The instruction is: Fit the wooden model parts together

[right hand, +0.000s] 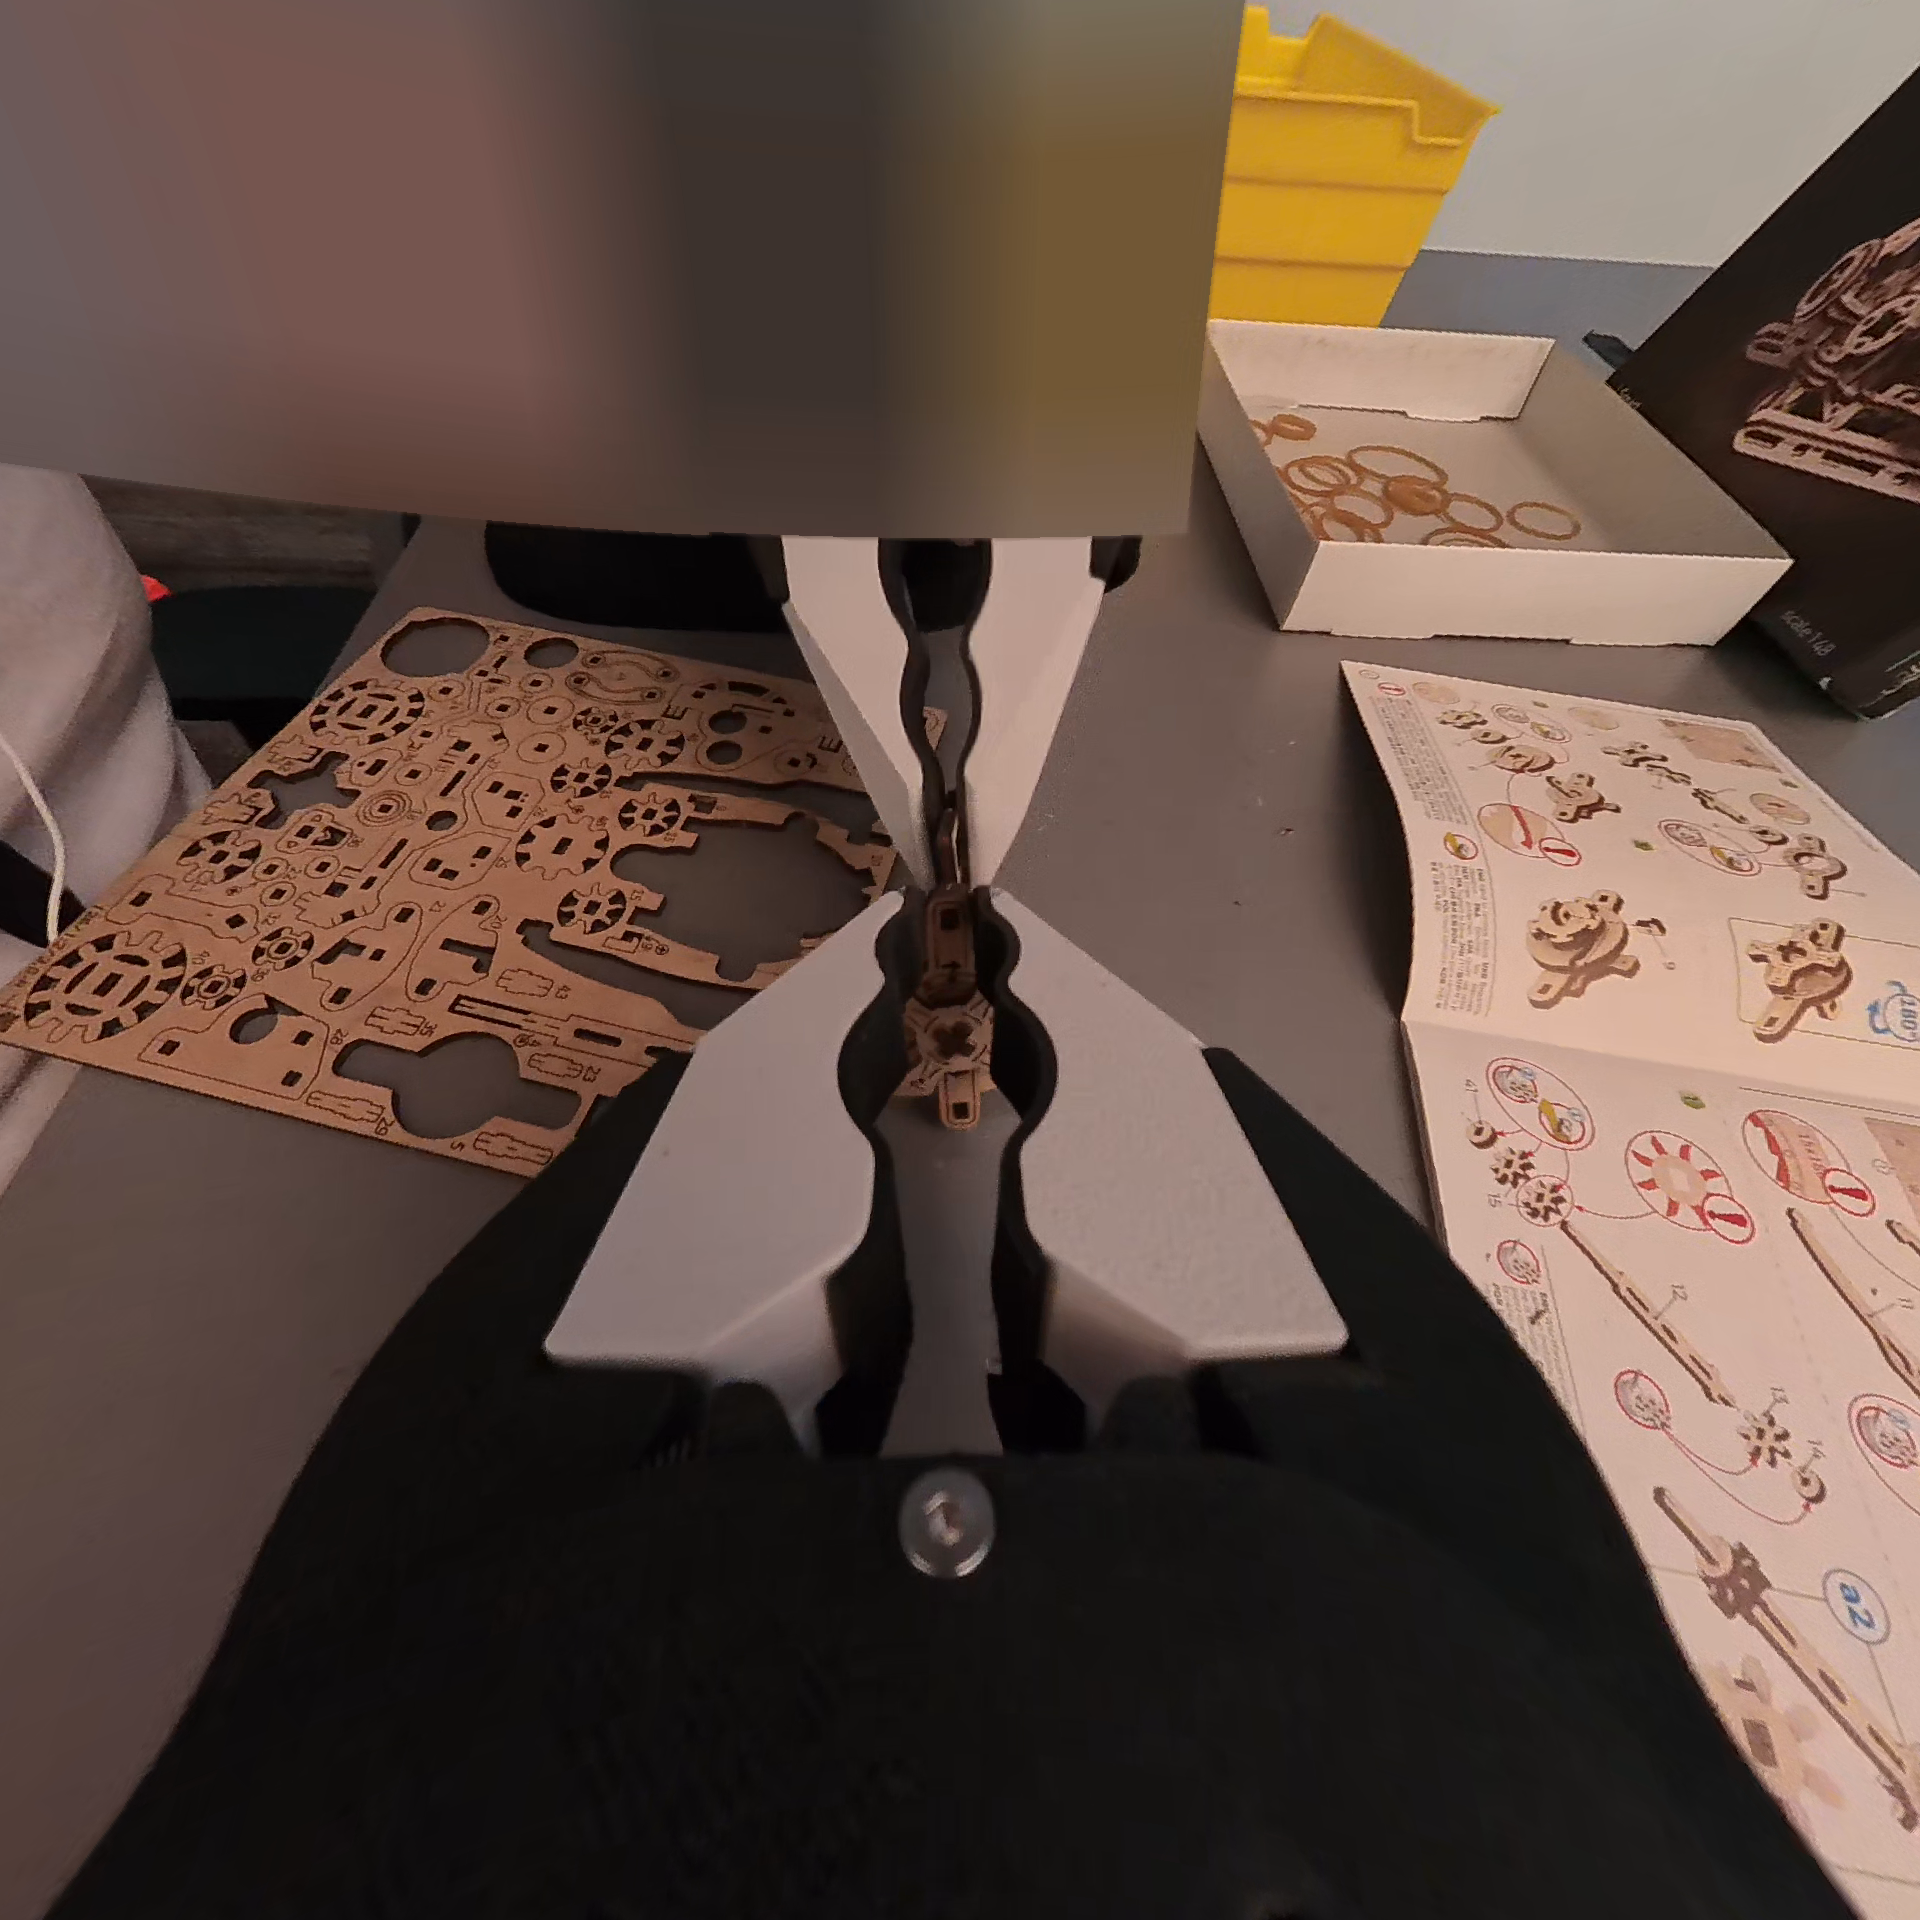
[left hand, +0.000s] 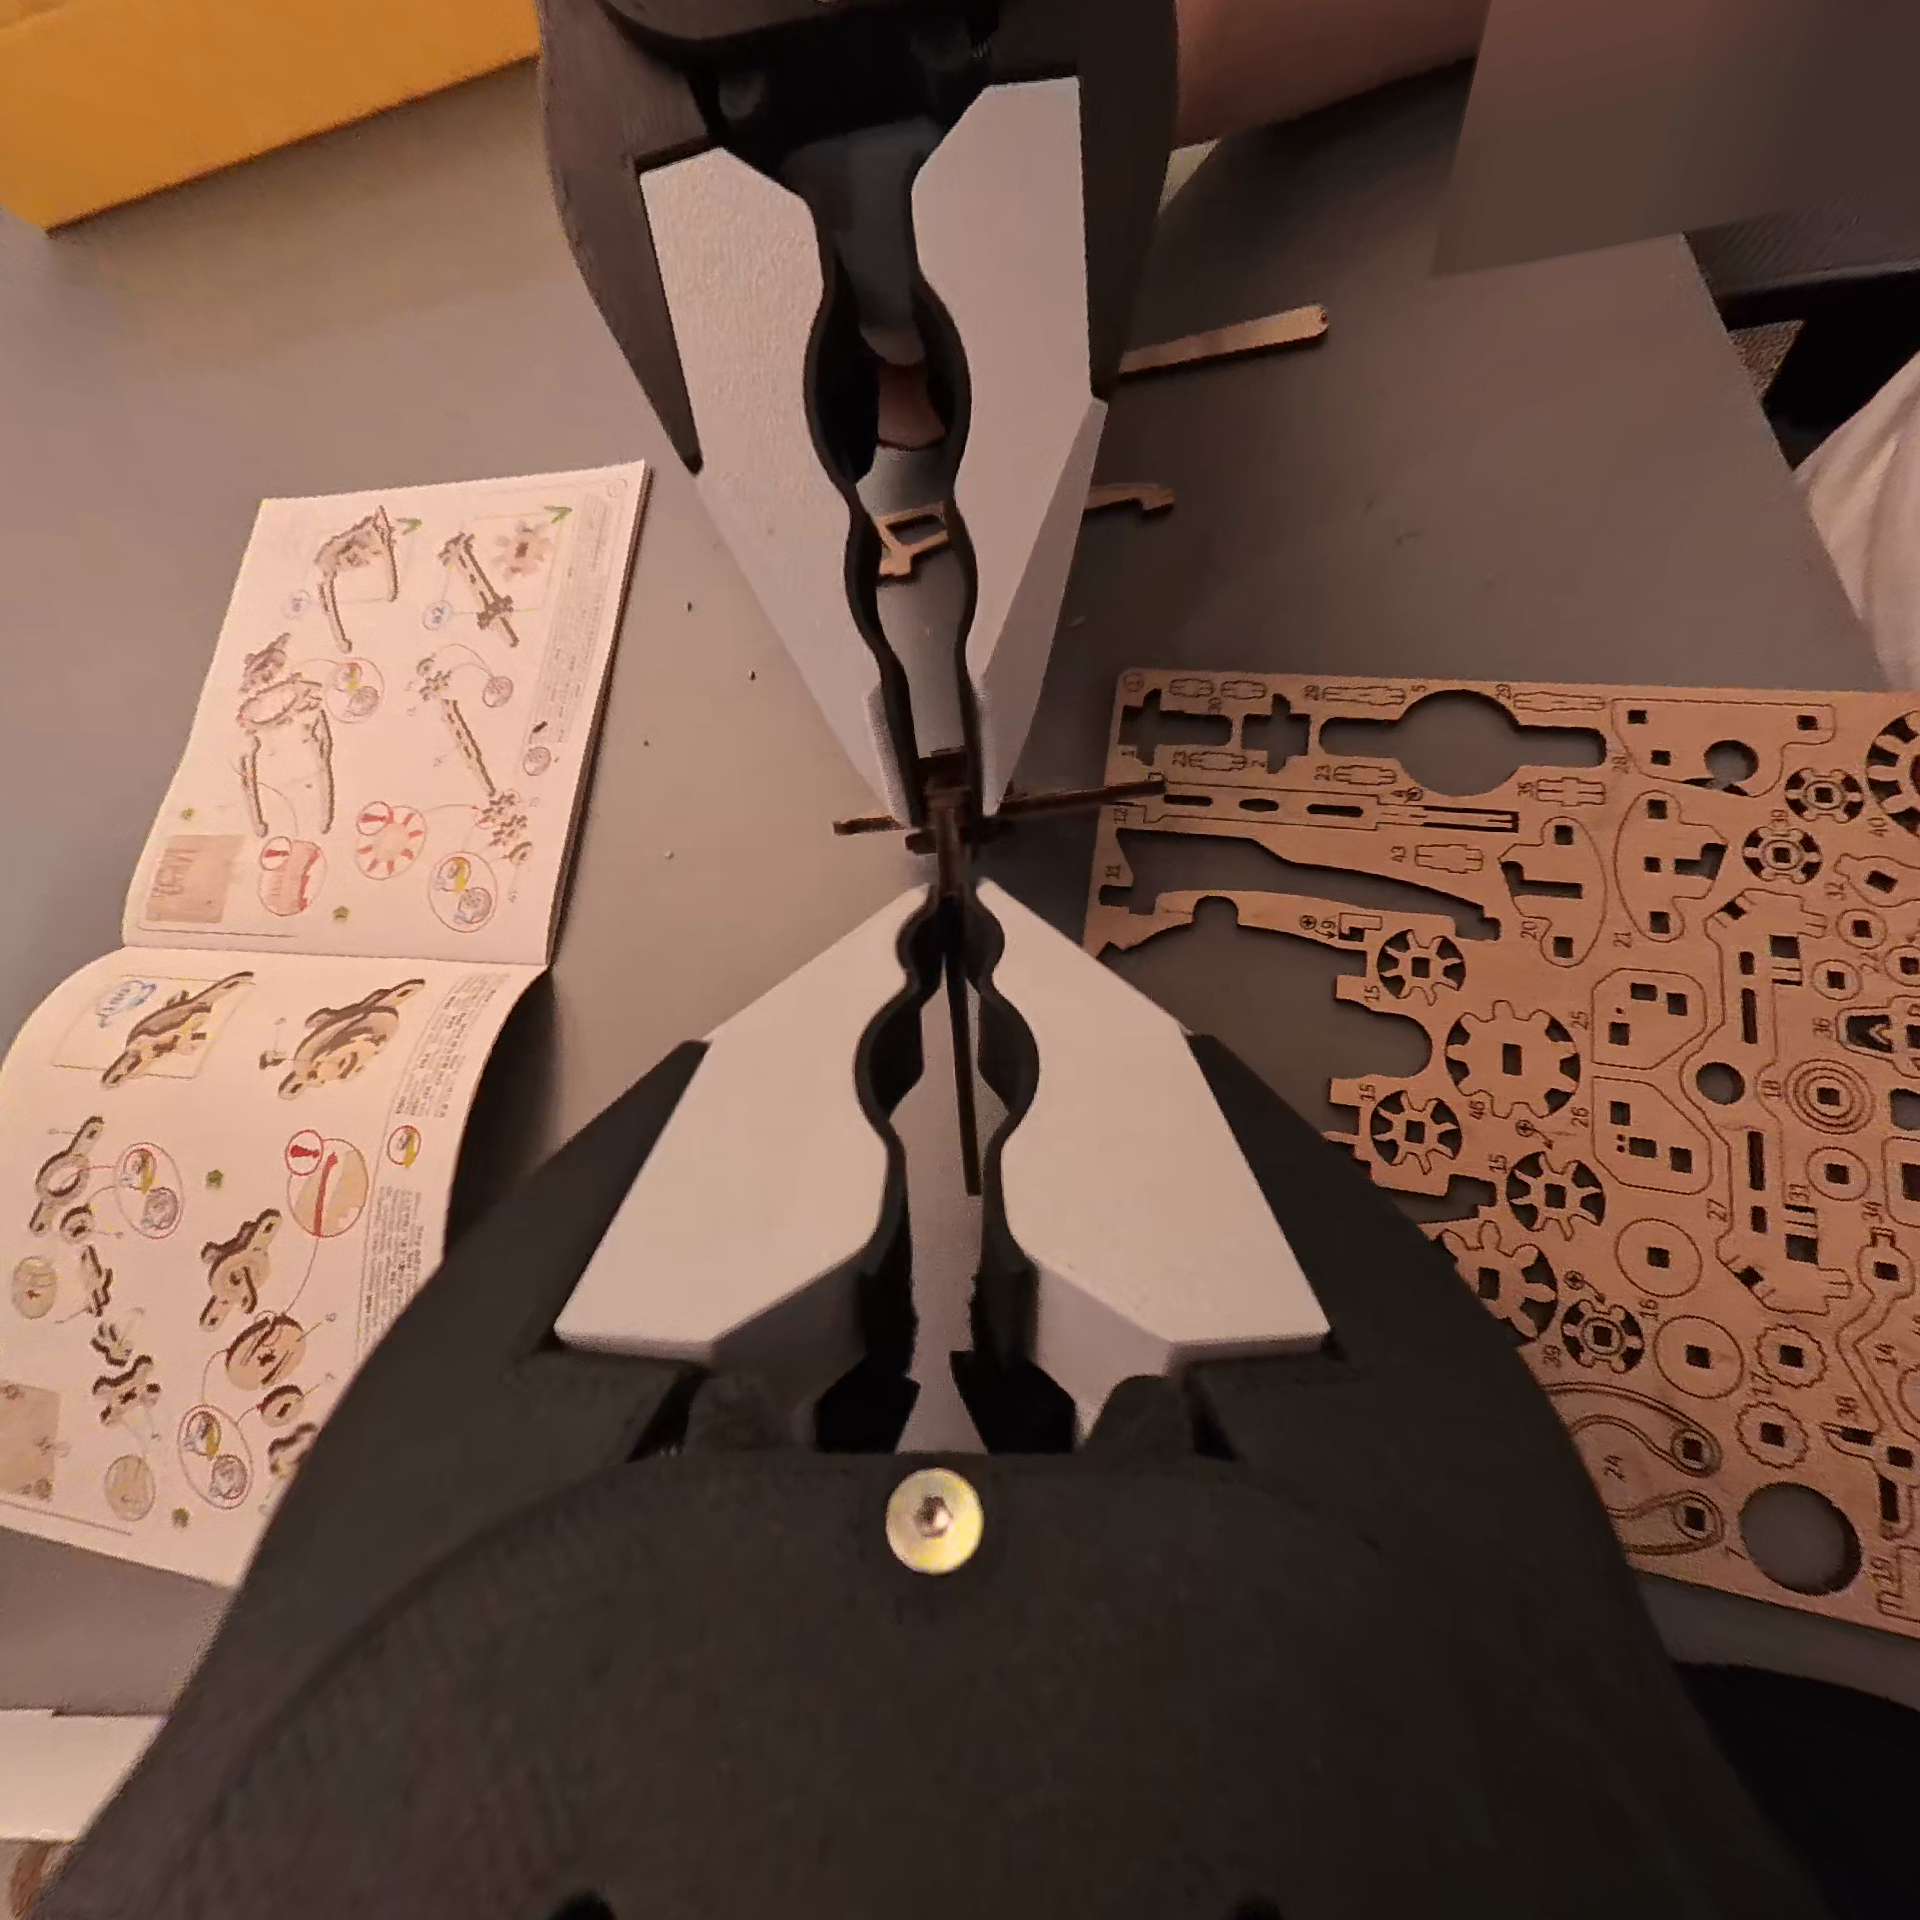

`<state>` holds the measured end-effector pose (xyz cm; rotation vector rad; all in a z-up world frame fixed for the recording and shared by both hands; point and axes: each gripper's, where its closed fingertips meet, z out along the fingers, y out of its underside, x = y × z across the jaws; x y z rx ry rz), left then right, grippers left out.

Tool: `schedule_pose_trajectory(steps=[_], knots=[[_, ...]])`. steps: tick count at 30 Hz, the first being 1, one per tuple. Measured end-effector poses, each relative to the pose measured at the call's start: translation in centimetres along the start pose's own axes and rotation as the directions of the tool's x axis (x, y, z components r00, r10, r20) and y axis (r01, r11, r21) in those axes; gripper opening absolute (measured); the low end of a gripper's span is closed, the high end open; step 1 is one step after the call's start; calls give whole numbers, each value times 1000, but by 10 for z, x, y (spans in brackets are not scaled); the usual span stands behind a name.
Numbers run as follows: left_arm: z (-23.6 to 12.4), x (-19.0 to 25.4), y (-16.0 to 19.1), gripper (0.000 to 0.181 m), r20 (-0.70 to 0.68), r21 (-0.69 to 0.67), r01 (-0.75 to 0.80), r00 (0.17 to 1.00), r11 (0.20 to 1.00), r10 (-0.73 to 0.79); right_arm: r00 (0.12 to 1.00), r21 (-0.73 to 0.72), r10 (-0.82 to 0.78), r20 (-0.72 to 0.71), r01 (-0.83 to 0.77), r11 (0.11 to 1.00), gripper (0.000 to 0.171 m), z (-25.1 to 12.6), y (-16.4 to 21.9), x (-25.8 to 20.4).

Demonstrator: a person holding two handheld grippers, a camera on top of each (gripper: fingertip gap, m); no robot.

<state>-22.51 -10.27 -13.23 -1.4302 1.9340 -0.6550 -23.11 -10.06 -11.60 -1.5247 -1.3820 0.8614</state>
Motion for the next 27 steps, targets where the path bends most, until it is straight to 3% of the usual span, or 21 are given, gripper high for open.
schedule_pose_trajectory(steps=[8,16,27], knots=[[4,4,-10,1,5,66,-37,999,997,37,1000,4,-8,22,8,1000,6,0,0,-5],[4,1,-6,7,33,38,-55,998,998,54,1000,11,-22,5,22,1000,6,-1,0,-4],[6,2,-7,0,13,34,-41,999,999,41,1000,20,0,19,0,1000,6,-6,0,-4]])
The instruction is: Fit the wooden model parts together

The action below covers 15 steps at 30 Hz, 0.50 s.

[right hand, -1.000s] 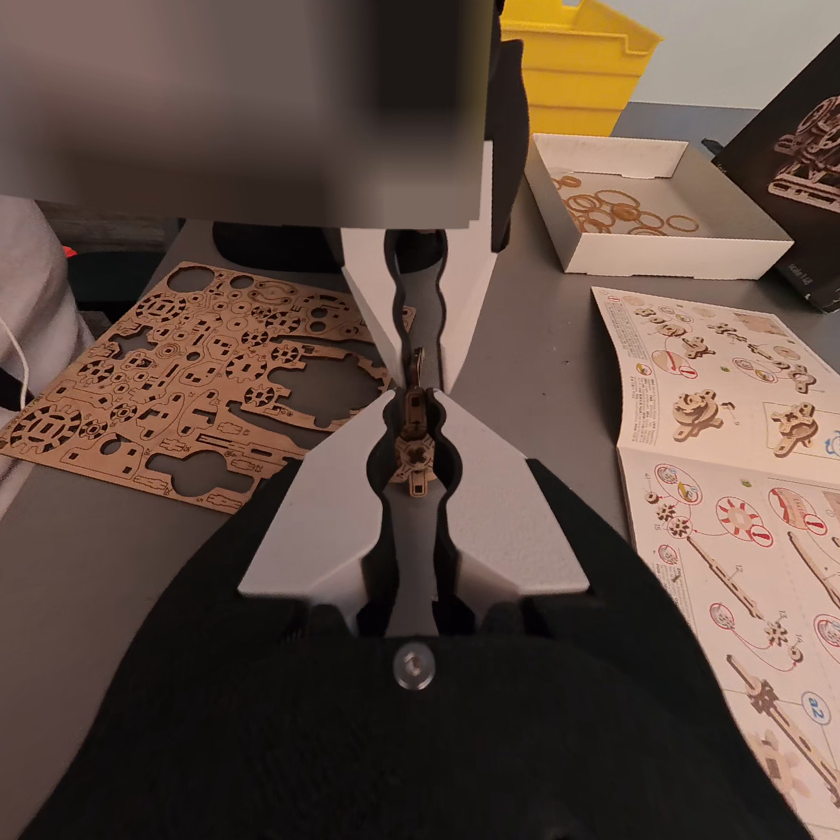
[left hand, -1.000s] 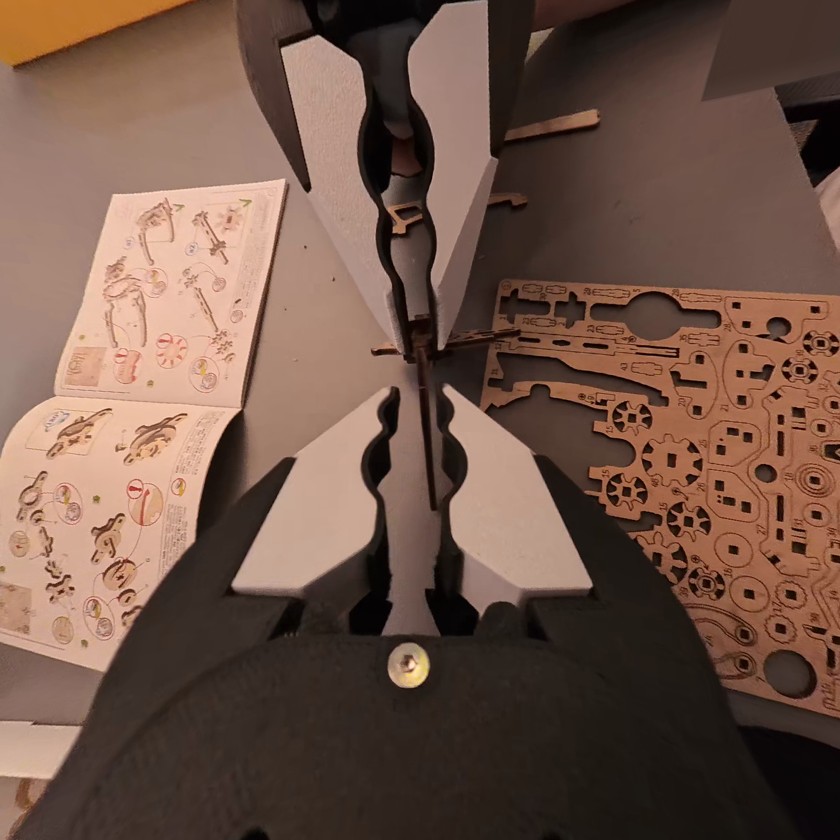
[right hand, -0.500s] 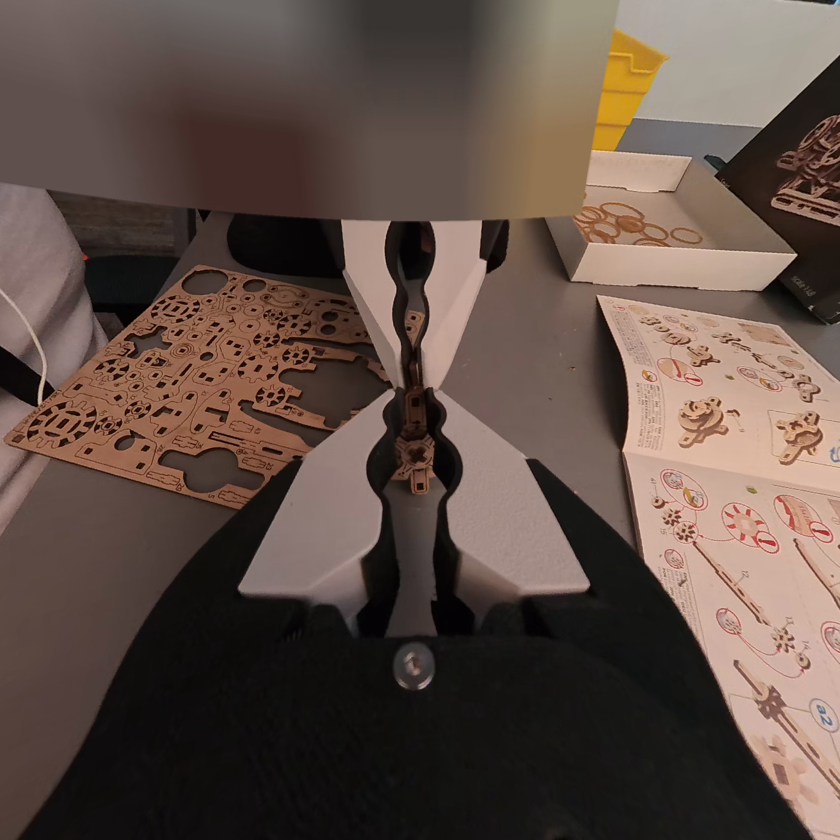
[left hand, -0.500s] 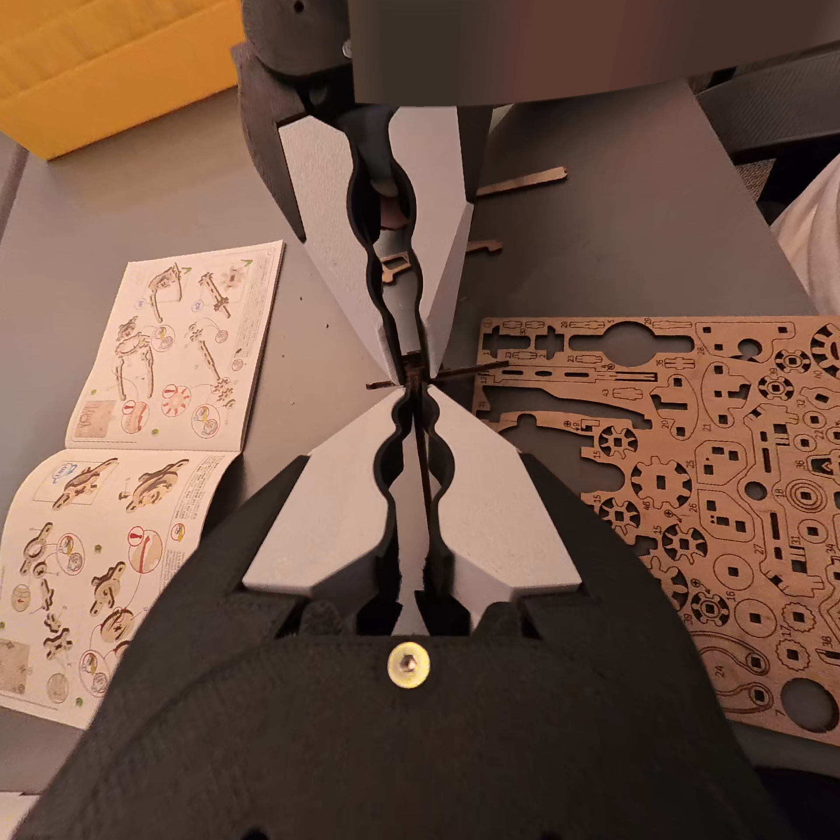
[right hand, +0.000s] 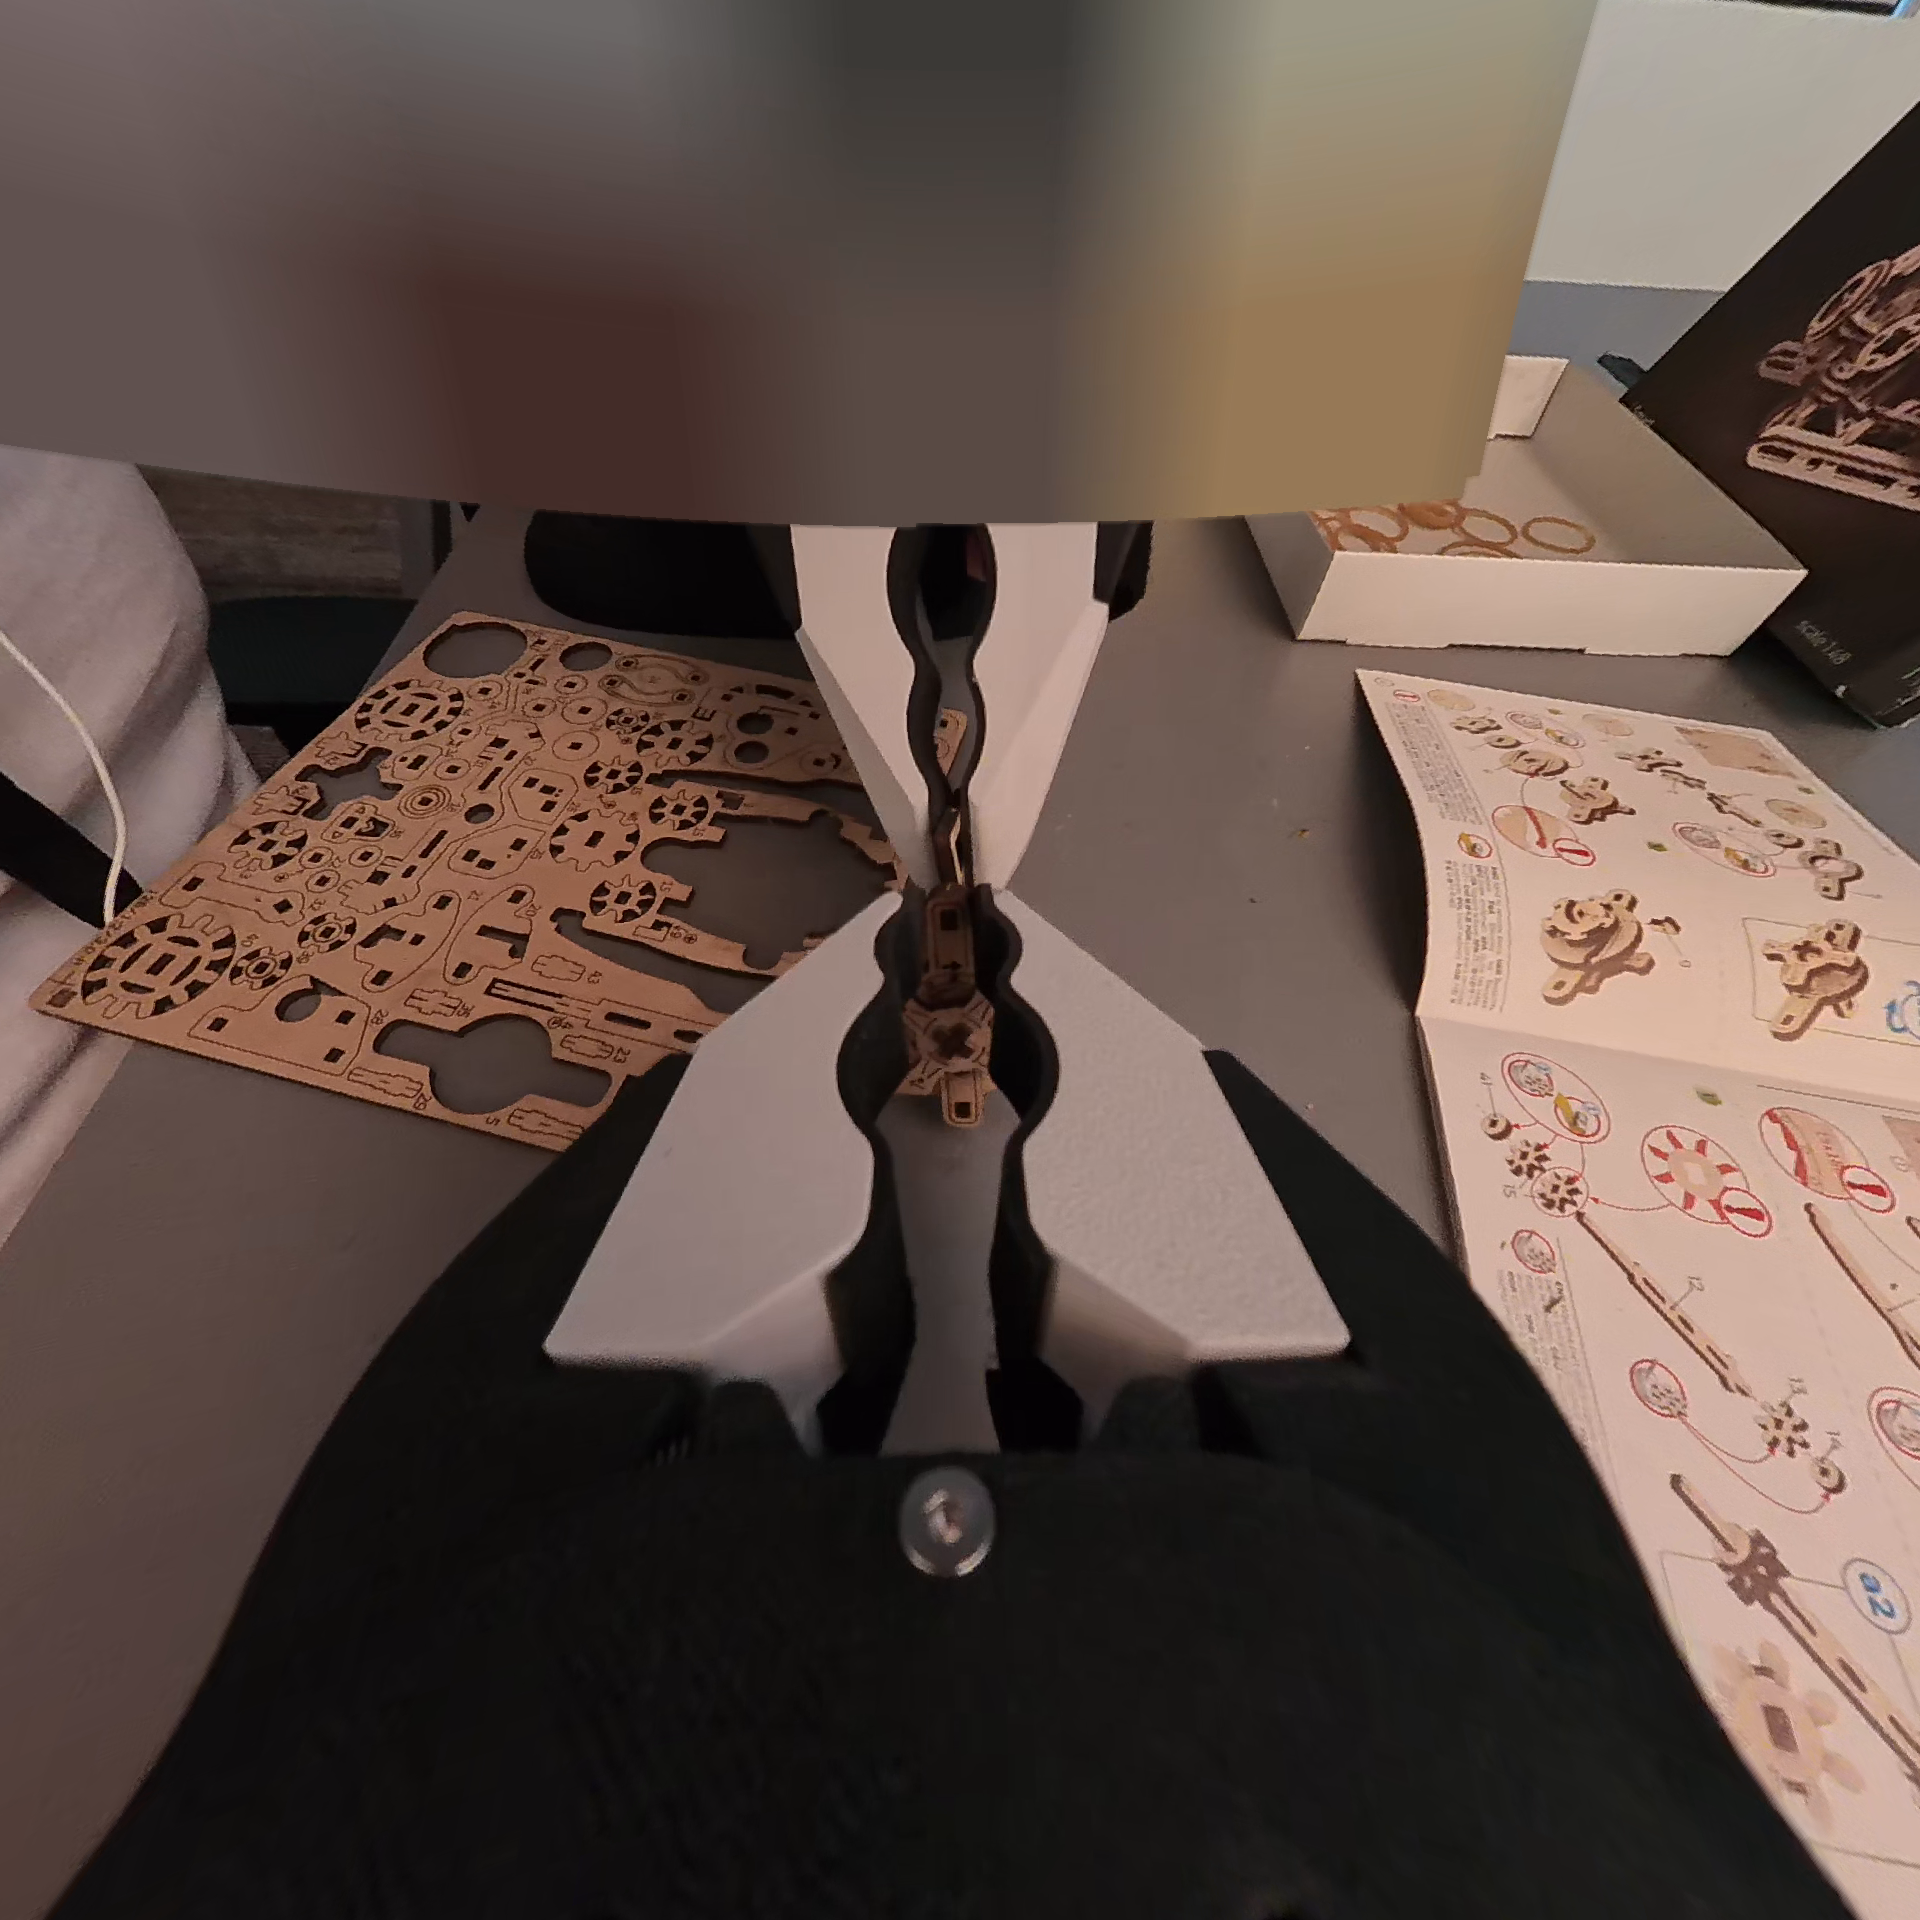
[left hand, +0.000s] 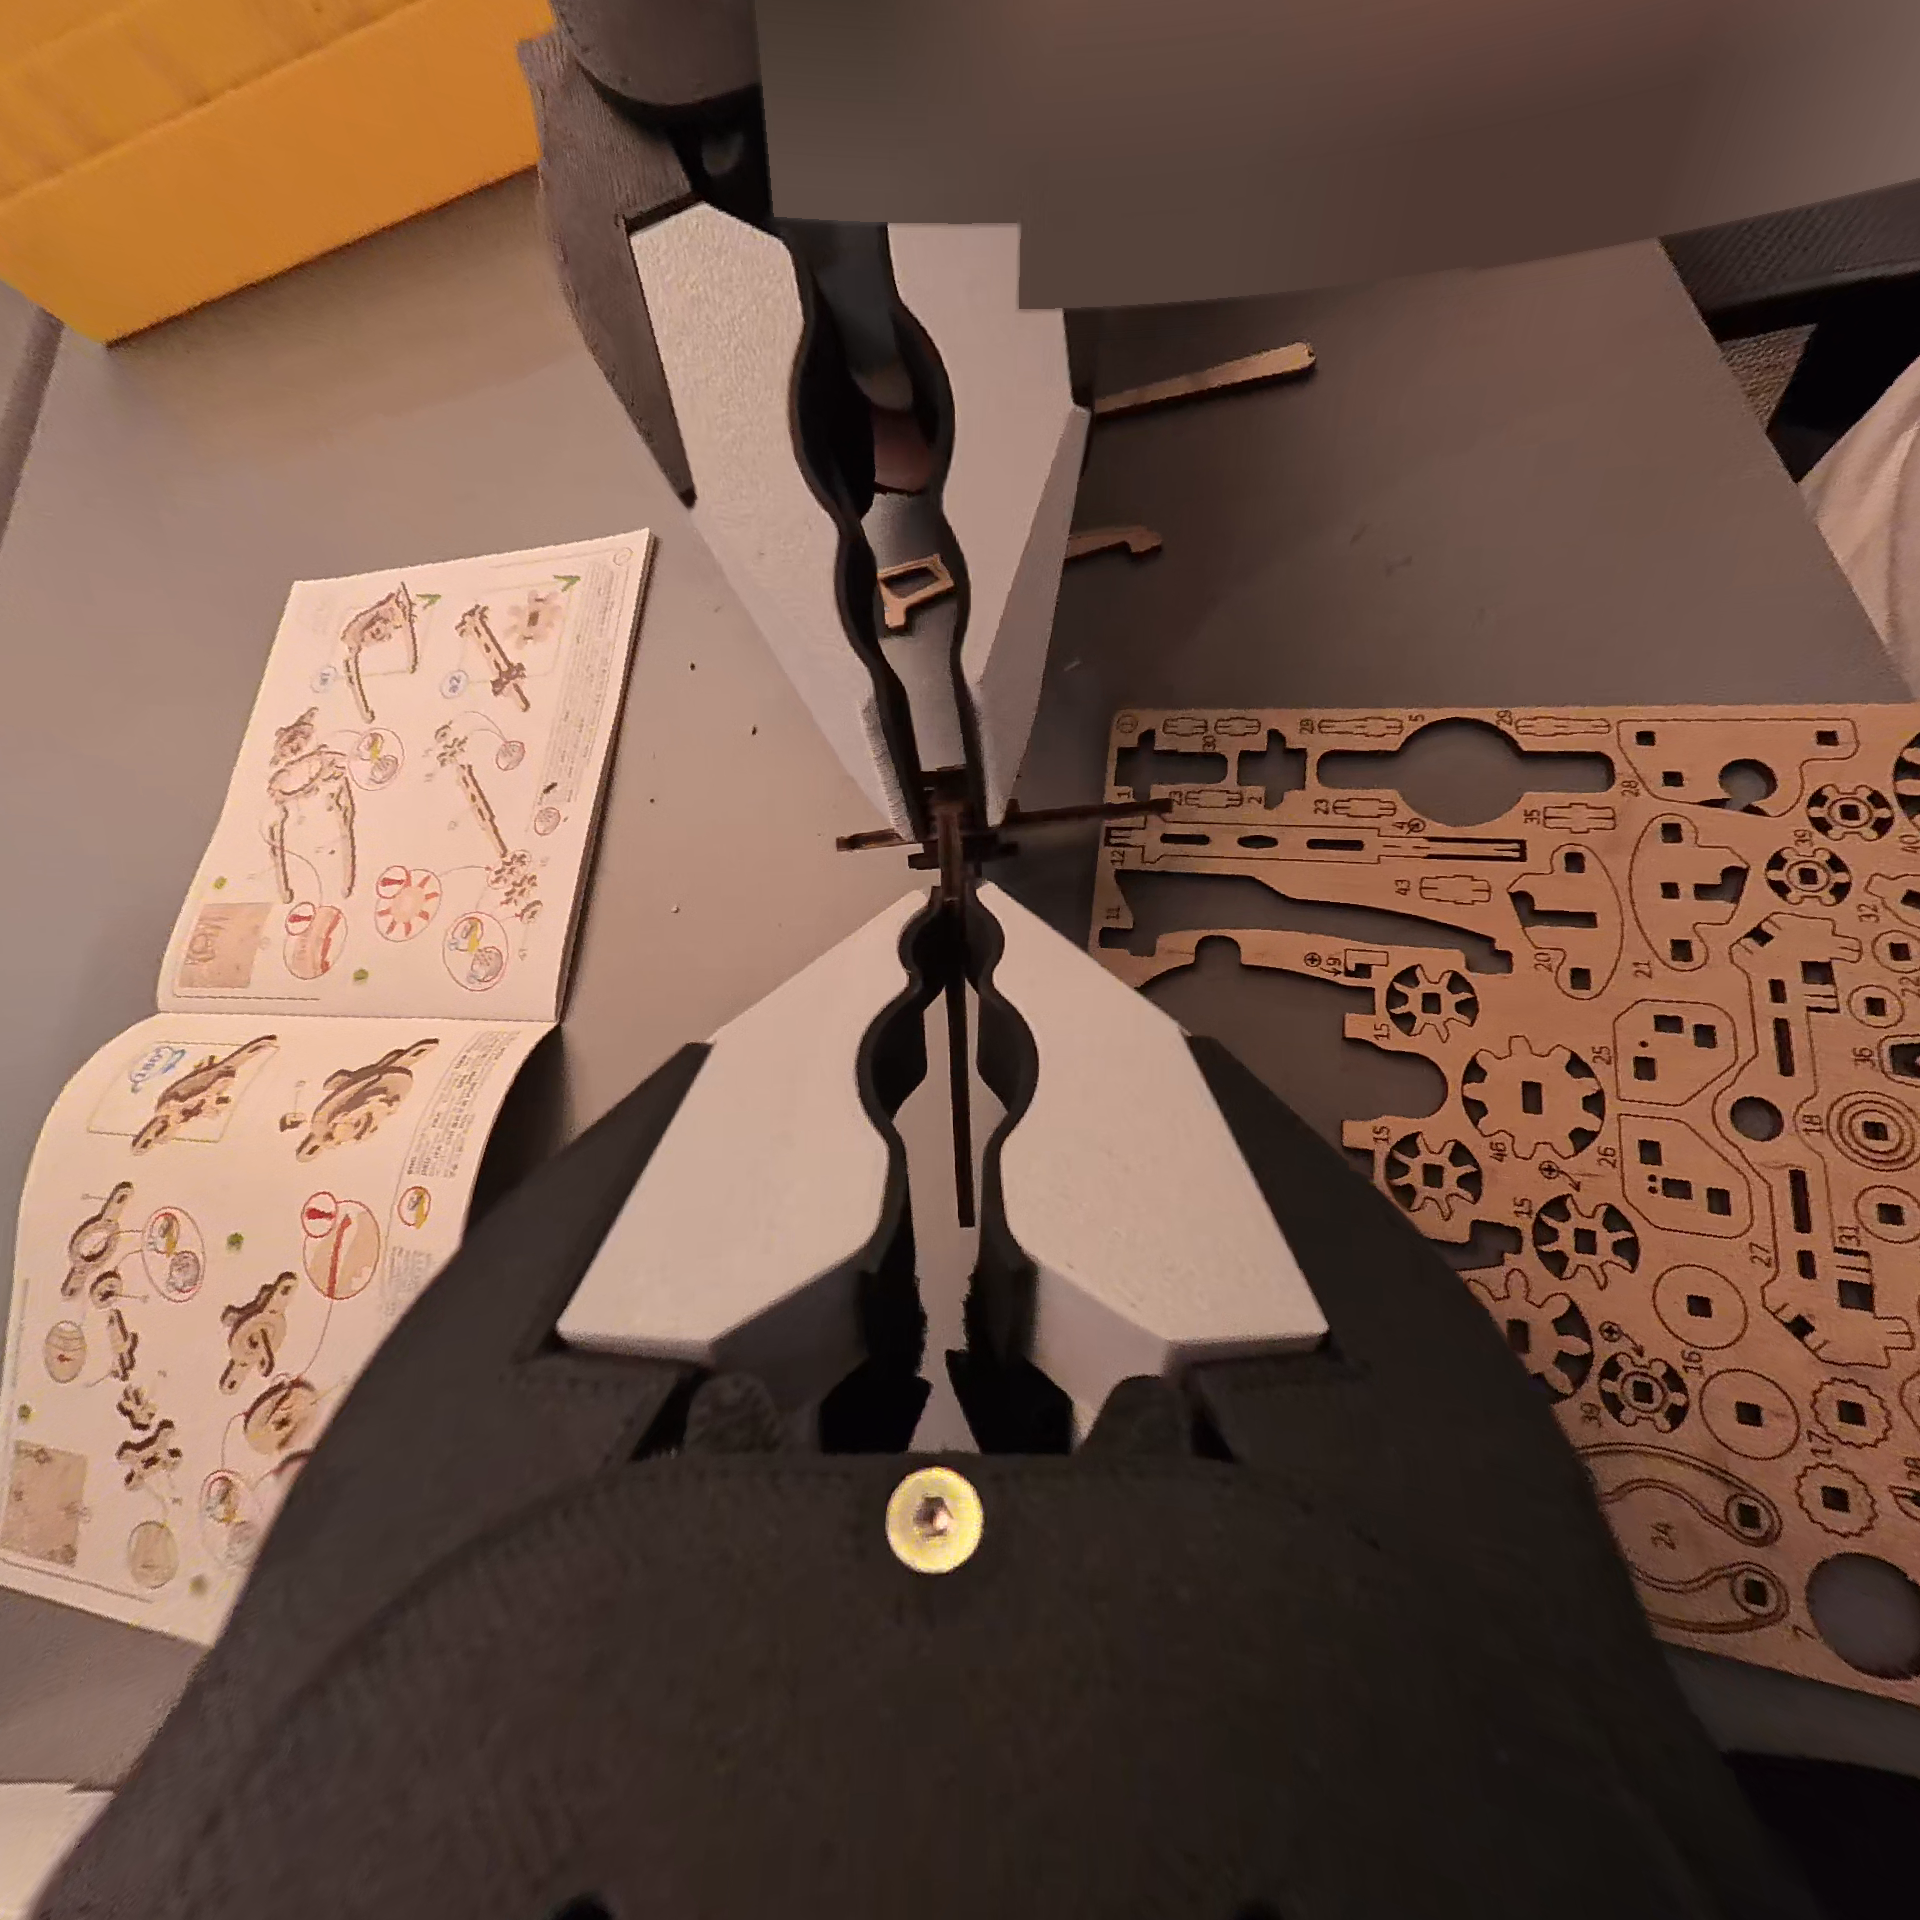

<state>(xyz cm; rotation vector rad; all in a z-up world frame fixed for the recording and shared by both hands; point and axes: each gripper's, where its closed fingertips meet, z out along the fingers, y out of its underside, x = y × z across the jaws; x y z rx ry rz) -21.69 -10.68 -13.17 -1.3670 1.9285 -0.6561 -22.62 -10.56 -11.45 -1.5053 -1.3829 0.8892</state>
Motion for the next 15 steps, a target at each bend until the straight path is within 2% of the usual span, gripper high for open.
schedule_pose_trajectory(steps=[15], knots=[[7,-2,-2,0,-27,86,87,996,992,-85,999,-5,39,-15,-39,999,7,-4,3,3]])
